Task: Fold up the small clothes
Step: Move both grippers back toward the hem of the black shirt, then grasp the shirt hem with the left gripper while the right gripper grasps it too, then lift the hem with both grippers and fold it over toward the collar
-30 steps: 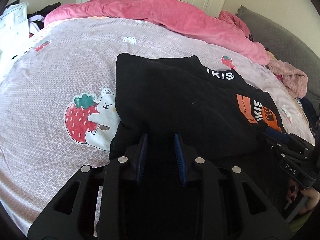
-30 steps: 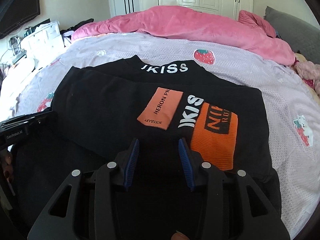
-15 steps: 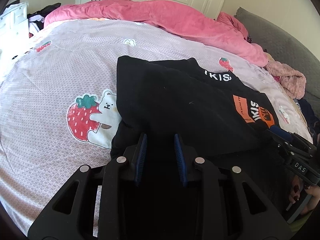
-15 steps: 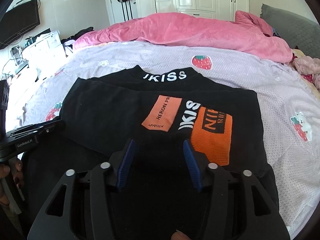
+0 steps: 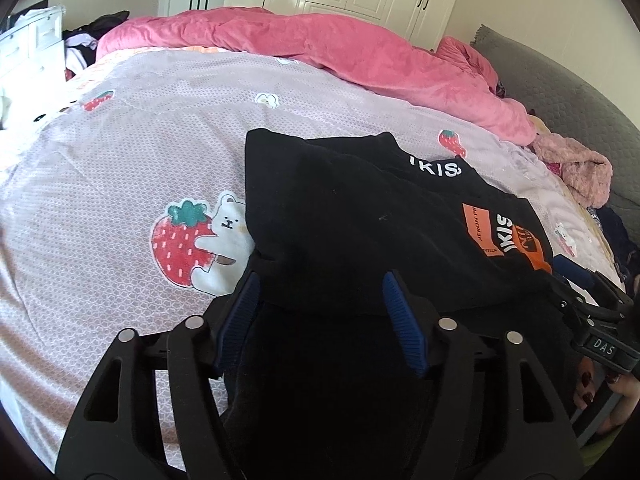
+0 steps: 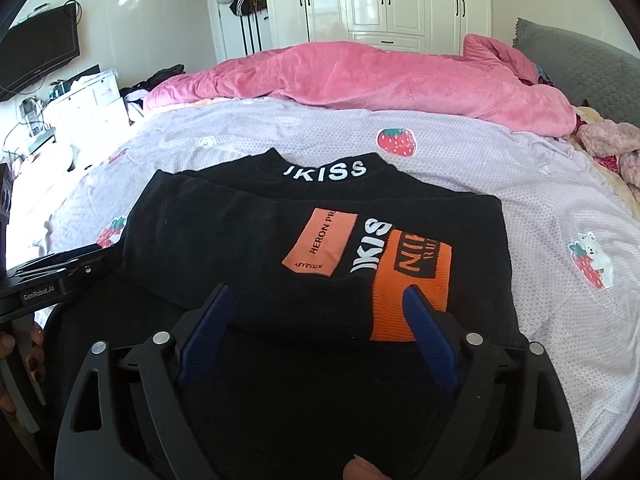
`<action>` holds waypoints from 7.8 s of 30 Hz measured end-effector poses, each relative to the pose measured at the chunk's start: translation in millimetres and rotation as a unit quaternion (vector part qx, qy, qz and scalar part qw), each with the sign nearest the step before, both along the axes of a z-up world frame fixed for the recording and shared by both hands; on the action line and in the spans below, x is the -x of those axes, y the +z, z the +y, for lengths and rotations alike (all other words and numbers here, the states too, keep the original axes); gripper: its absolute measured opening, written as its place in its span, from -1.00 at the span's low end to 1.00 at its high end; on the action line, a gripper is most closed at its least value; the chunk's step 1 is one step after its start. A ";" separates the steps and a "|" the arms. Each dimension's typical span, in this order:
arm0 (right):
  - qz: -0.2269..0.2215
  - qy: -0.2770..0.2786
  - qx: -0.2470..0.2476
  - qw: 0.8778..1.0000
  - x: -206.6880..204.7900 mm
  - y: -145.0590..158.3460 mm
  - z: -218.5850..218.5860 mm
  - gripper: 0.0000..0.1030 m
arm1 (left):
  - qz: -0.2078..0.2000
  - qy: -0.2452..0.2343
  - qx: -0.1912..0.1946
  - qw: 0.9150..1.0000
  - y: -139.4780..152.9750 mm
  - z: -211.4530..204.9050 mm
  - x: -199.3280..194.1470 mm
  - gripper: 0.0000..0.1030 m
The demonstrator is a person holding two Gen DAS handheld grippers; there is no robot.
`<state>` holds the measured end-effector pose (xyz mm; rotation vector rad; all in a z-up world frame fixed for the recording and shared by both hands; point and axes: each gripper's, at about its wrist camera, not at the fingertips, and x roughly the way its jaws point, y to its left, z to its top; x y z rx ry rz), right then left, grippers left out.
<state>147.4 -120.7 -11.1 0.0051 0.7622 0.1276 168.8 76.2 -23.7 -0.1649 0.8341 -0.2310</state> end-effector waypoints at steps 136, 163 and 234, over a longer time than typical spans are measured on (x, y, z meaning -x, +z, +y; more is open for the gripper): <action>-0.006 -0.009 -0.111 0.994 152.6 28.2 -141.4 -0.88 | -0.001 0.014 0.052 0.999 30.4 53.7 131.9 -0.93; 0.000 -0.046 -0.114 0.992 105.7 9.7 -133.9 -0.01 | -0.008 0.048 0.068 0.997 13.4 59.9 99.7 -0.32; -0.006 -0.149 -0.157 0.976 -53.4 -12.8 -162.2 -0.80 | -0.023 0.077 0.129 0.988 13.1 47.5 -65.3 -0.91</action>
